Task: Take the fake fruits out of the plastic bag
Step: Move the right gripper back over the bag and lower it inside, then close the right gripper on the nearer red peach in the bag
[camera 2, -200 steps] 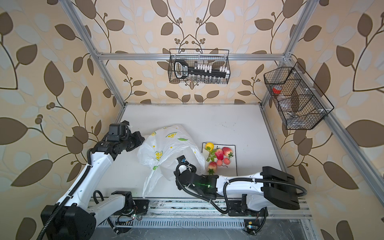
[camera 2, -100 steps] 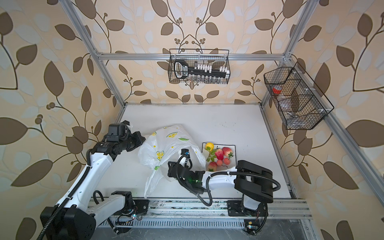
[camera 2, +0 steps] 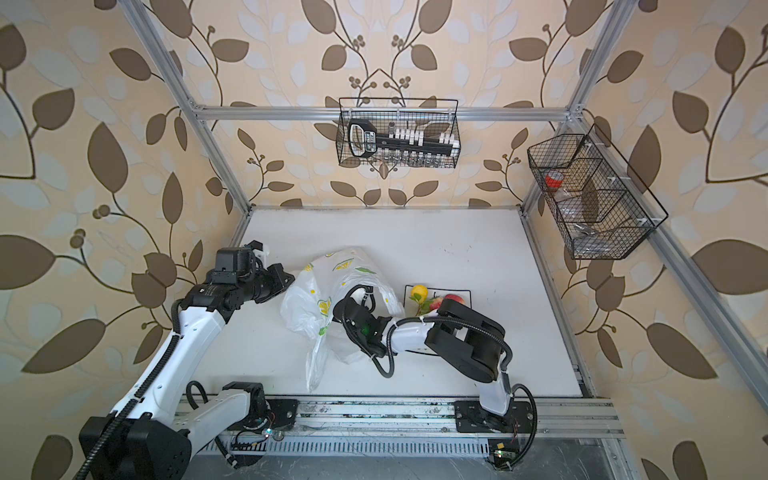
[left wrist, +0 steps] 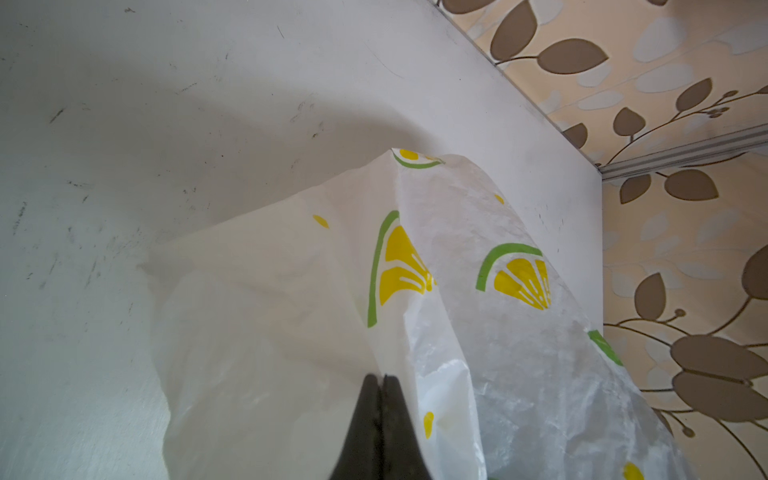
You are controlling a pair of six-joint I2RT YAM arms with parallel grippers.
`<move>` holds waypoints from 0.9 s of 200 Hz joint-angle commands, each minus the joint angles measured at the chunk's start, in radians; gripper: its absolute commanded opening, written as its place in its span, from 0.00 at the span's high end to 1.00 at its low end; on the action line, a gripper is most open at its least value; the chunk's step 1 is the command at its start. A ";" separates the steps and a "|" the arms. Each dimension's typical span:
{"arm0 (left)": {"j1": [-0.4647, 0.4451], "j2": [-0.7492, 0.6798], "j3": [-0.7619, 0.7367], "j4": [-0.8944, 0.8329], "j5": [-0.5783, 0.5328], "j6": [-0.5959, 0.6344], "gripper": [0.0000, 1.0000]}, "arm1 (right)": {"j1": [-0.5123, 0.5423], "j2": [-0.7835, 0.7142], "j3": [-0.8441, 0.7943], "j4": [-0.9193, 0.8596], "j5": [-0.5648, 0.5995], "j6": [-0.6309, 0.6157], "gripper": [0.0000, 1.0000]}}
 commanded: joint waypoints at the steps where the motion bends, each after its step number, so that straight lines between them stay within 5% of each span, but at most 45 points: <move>1: 0.011 -0.008 0.007 -0.018 0.041 0.040 1.00 | -0.014 0.057 0.064 -0.040 0.013 -0.063 0.45; 88: 0.006 0.024 0.005 -0.021 0.064 0.051 1.00 | -0.047 0.260 0.322 -0.207 0.068 -0.259 0.26; 180: 0.004 0.028 0.010 -0.014 0.063 0.050 1.00 | -0.077 0.455 0.587 -0.372 0.001 -0.347 0.29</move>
